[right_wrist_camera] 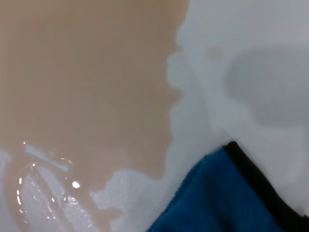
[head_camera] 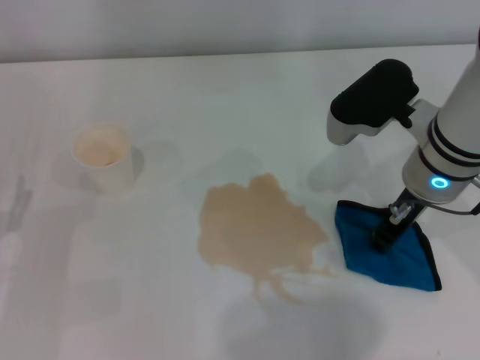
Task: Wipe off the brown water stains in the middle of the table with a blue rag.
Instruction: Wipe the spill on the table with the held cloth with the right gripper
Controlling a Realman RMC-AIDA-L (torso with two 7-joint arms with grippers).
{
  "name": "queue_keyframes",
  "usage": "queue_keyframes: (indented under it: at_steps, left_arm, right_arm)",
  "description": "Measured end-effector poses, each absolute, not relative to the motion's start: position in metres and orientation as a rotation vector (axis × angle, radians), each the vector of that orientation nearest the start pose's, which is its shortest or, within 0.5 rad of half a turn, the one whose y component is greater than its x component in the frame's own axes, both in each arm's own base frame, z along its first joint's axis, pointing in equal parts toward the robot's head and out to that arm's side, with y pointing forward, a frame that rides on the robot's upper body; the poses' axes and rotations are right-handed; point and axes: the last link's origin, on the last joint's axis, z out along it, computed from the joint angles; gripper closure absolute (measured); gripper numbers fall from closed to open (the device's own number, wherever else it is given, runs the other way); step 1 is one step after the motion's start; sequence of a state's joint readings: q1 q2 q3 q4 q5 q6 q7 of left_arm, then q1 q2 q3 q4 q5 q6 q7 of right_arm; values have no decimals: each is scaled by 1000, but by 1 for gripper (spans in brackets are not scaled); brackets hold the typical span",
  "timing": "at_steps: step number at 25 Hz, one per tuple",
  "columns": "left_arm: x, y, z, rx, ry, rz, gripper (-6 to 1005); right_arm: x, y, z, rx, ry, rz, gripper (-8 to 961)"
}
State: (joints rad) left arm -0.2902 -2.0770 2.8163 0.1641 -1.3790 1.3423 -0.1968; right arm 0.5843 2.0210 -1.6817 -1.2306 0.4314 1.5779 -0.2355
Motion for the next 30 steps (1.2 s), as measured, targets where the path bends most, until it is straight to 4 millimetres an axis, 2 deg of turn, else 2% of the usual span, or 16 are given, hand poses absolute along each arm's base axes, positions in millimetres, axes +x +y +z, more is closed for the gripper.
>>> queue_keyframes:
  at_steps: [5, 9, 15, 20, 25, 30]
  left_arm:
    - [-357, 269, -14, -1504, -630, -746, 113]
    - [-356, 271, -14, -1506, -627, -749, 113]
    - [-354, 273, -14, -1508, -622, -752, 112]
    - [-353, 276, -14, -1513, -622, -753, 112]
    - [-351, 278, -15, -1517, -620, -755, 113]
    - [-348, 283, -15, -1522, -613, -763, 113]
  right_arm:
    - [229, 323, -30, -2366, 1220, -962, 723]
    - [223, 324, -32, -2387, 1190, -945, 861]
    - [216, 328, -32, -2407, 1118, -932, 881]
    - [212, 326, -41, -2460, 1085, -915, 898]
    - [206, 318, -53, -2563, 1089, -886, 899]
    - [195, 301, -69, -2755, 1111, -829, 900]
